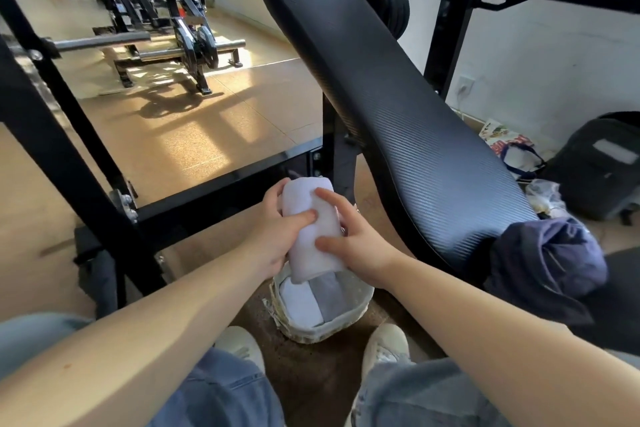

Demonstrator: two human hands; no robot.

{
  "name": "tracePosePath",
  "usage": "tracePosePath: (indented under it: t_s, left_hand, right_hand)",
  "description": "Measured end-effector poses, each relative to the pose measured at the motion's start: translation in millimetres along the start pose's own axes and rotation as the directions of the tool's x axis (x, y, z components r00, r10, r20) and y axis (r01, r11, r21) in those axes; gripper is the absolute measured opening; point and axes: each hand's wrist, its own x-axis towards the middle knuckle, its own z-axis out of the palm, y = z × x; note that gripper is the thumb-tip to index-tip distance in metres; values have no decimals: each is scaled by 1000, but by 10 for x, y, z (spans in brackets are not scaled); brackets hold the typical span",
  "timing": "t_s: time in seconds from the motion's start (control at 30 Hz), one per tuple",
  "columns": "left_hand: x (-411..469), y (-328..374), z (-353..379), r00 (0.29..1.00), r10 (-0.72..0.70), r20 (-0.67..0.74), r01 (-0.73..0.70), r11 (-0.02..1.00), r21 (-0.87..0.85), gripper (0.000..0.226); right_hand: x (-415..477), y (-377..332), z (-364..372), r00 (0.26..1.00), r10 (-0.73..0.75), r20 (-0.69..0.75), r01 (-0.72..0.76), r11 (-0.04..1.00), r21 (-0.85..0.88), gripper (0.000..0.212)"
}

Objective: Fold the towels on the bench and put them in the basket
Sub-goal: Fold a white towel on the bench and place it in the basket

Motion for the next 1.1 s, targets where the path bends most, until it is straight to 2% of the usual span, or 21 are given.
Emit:
tracePosePath:
  t_s: [0.1, 0.2, 0.27, 0.37, 0.47, 0.6, 0.7, 0.9, 1.03, 1.1]
  left_hand:
    - [138, -88, 36, 999, -40, -15, 40, 999, 7, 76]
    - [292, -221, 53, 994, -97, -41, 97, 995, -2, 68]
    - [386, -311, 48, 991, -134, -12, 134, 991, -1, 67]
    - [492, -452, 38, 985, -166, 57, 165, 986, 14, 68]
    - [572, -616, 40, 971, -229, 64, 229, 973, 5, 68]
    - [714, -827, 57, 941, -339, 21, 339, 938, -73, 68]
    - [778, -981, 55, 925, -375, 52, 378, 923, -67, 66]
    - [930, -1271, 30, 880, -457, 132, 469, 880, -79, 79]
    - [1029, -1411, 80, 842, -508, 179, 523, 852, -42, 72]
    - [1069, -1502, 101, 831, -538, 138, 541, 841, 18, 70]
  right_hand:
    - [116, 173, -33, 998, -27, -60, 23, 998, -53, 78]
    - [226, 314, -63, 994, -96, -60, 75, 956, -282, 84]
    - [290, 402, -90, 996, -89, -32, 70, 926, -370, 81]
    - [351, 525, -117, 1000, -12, -23, 3, 932, -364, 79]
    - [394, 673, -131, 998, 59, -8, -58, 941, -334, 76]
    - [468, 964, -135, 999, 19, 36, -1, 896, -444, 71]
    - [543, 1146, -156, 996, 57, 72, -13, 866, -500, 70]
    - [689, 1436, -285, 984, 177, -13, -165, 887, -431, 70]
    - [774, 1578, -423, 969, 237, -66, -243, 885, -397, 75]
    - [813, 1641, -507, 965, 250, -73, -257, 868, -426, 74]
